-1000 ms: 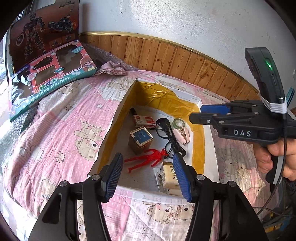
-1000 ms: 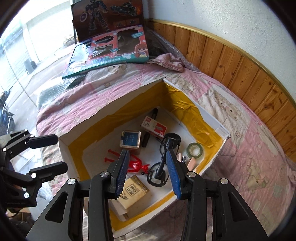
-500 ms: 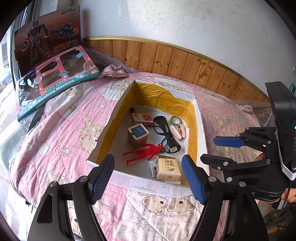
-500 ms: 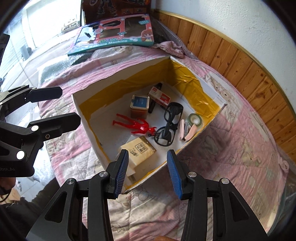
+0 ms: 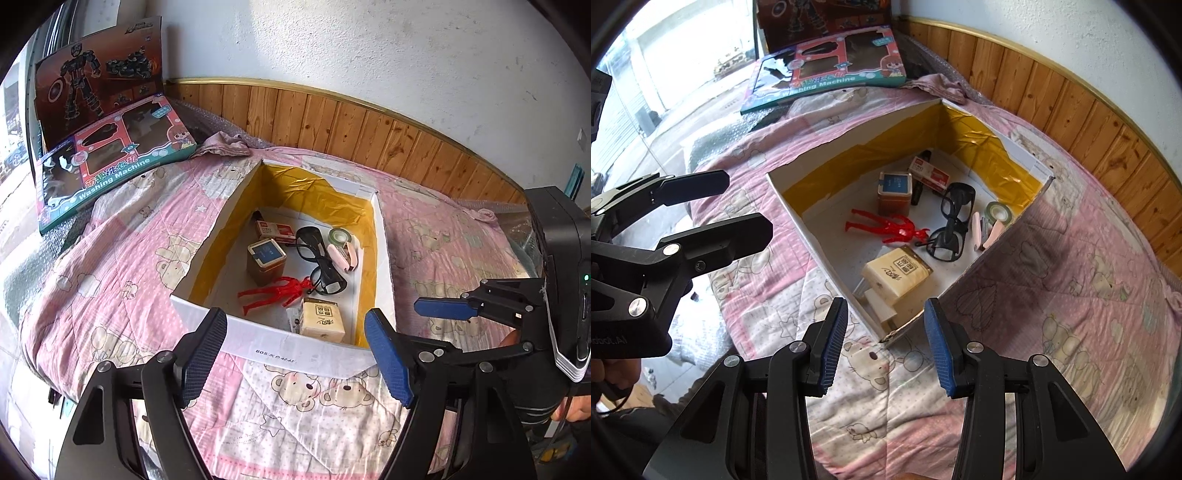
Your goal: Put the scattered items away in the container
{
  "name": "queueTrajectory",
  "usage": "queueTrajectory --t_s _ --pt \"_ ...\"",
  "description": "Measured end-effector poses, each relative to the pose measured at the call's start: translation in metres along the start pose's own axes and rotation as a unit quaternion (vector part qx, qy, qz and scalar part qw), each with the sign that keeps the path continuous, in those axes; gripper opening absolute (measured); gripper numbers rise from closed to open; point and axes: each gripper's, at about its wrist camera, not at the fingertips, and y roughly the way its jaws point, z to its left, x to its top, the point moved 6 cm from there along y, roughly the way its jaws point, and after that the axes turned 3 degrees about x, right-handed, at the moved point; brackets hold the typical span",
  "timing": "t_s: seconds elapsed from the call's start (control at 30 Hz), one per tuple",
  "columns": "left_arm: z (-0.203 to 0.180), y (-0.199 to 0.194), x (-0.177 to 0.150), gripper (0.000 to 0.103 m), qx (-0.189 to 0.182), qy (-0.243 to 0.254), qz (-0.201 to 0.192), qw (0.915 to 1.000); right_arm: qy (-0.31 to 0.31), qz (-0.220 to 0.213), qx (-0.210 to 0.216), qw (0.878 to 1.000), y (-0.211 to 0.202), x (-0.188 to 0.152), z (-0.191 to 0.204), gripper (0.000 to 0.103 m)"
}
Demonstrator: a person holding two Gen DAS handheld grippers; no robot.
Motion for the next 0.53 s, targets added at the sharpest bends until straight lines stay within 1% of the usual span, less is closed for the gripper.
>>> queueTrajectory --t_s 0.37,0.53 --pt "-0.01 -0.014 -0.005 0.078 -0.002 0.009 -0.011 0.9999 0.018 -0.012 0.012 1.0 -0.013 -0.007 0.004 0.046" --pt "-0.013 -0.018 -0.007 0.078 -0.004 0.012 -0.013 0.9998 0.019 -0.015 0.009 1.0 -0.015 -0.01 0.007 0.046"
